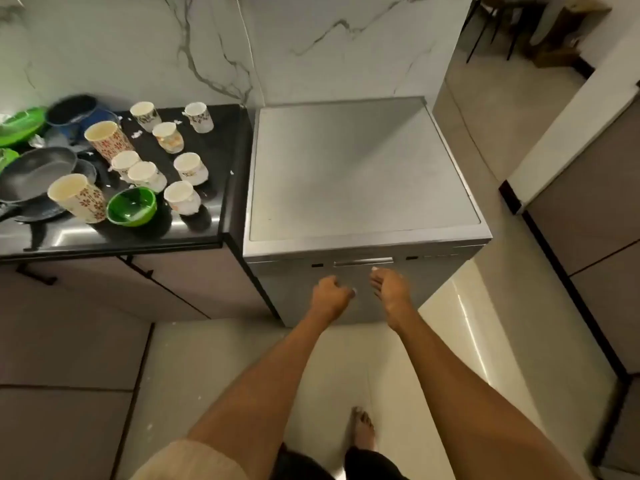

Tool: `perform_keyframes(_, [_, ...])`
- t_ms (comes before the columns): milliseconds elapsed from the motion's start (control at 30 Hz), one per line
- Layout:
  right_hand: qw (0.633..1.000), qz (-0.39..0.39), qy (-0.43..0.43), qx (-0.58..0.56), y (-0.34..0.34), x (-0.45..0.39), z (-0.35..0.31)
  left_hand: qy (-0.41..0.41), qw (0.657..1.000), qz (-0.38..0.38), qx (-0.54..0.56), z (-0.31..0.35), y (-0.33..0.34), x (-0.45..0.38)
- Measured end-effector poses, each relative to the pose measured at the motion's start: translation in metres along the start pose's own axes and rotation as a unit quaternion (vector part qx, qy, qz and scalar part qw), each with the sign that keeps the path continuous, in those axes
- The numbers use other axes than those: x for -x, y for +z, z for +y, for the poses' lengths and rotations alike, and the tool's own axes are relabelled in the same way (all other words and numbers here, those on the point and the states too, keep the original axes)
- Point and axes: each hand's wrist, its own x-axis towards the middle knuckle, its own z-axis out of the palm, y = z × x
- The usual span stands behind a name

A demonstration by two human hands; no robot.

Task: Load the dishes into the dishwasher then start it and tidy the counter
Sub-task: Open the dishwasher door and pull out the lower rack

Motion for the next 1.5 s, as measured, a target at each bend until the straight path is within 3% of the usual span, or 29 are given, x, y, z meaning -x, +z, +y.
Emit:
perform_keyframes(33, [0.999,-0.012,0.015,-0.044,-0.007,-0.009,-0.002,-0.02,0.999,-0.003,0.045,0.006,0.013,-0.005])
perform_keyframes(133, [0.988,-0.042,0.057,-0.137,-0.022,-0.031,-0.005,-0.087,0.951,-0.004,0.298,0.018,0.031,-0.015])
perform_keyframes(367, [0.938,-0.093,0.103,-0.319,-0.027,-0.084,0.003,-0.09,0.859,-0.002,0.503,0.012,0.046,-0.046])
perform_keyframes(533, [0.923,-0.122,0.098,-0.353,-0.022,-0.106,0.0,-0.041,0.844,-0.005,0.536,0.016,0.054,-0.067])
perform_keyframes(900, [0.919,-0.097,0.109,-0.366,-0.013,-0.114,0.008,-0.056,0.859,0.082,0.503,0.013,0.077,-0.08])
perform_keyframes(1167, [0.937,-0.099,0.103,-0.318,-0.041,-0.084,0.021,-0.043,0.835,0.008,0.549,-0.01,0.076,-0.049])
perform_keyframes(1267, [0.957,-0.071,0.143,-0.241,-0.054,-0.075,0.013,-0.073,0.796,0.003,0.6,-0.019,0.067,-0.042])
perform_keyframes(1333, [0.99,-0.035,0.129,-0.045,-0.059,-0.062,0.006,-0.103,0.783,0.012,0.614,-0.022,0.064,-0.038])
perform_keyframes(1367, [0.993,0.006,0.083,0.085,-0.062,-0.057,0.004,-0.108,0.782,0.015,0.614,-0.024,0.063,-0.037])
perform_keyframes(1433, [0.941,0.092,-0.085,0.314,-0.067,-0.053,0.0,-0.111,0.788,0.012,0.606,-0.027,0.063,-0.031])
perform_keyframes(1500, [0.88,0.084,-0.224,0.409,-0.067,-0.049,-0.006,-0.11,0.796,0.012,0.596,-0.031,0.065,-0.024])
